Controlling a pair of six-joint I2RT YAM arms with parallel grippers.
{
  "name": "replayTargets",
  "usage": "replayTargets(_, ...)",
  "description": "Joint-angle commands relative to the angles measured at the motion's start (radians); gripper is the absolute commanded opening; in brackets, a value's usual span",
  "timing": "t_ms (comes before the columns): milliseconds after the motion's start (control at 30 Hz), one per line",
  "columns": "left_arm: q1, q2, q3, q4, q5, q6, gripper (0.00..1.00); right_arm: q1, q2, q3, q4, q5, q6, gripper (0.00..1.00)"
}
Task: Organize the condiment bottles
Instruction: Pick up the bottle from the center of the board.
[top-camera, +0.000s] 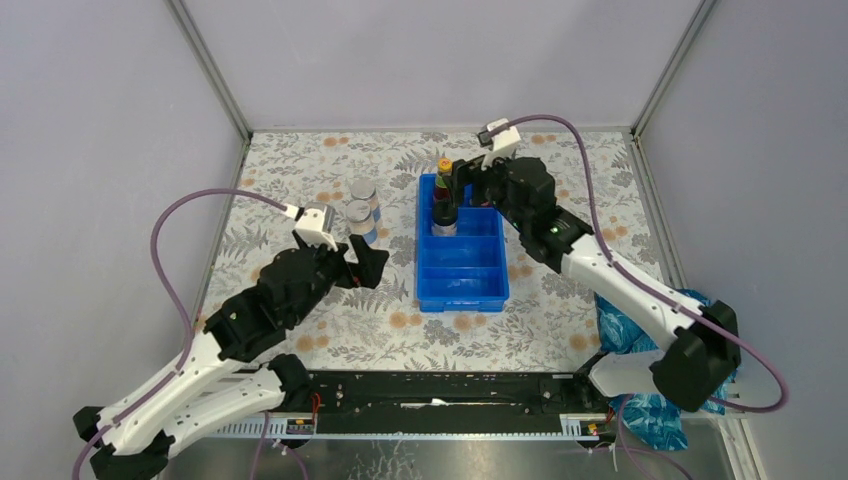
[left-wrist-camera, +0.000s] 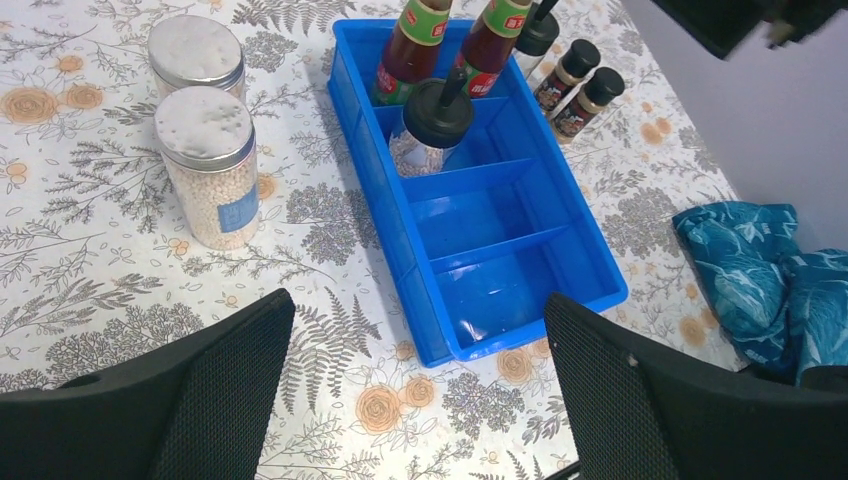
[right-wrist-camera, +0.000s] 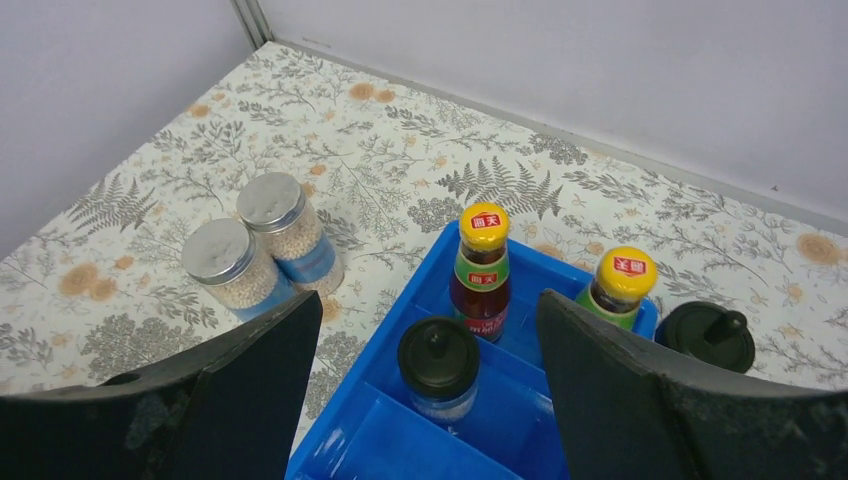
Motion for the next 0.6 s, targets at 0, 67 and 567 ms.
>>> replayTargets(0,-0.007,0.073,0.069,-0.012,-0.043,-0.027,0.98,-0.006,-0.115,-0.062,-0.023,0.03,0.052,0.86)
replayTargets(67,-0.007,0.113,0.103,-0.025,-0.038,-0.026,0.98,-0.006,-0.172,-0.101,-0.023,0.03,0.068,0.86)
replayTargets(567,-0.004,0.222,0.222,0.064,0.027,0.054,0.99,-0.006,-0.38,-0.184,-0.094,0.038,0.095,0.9)
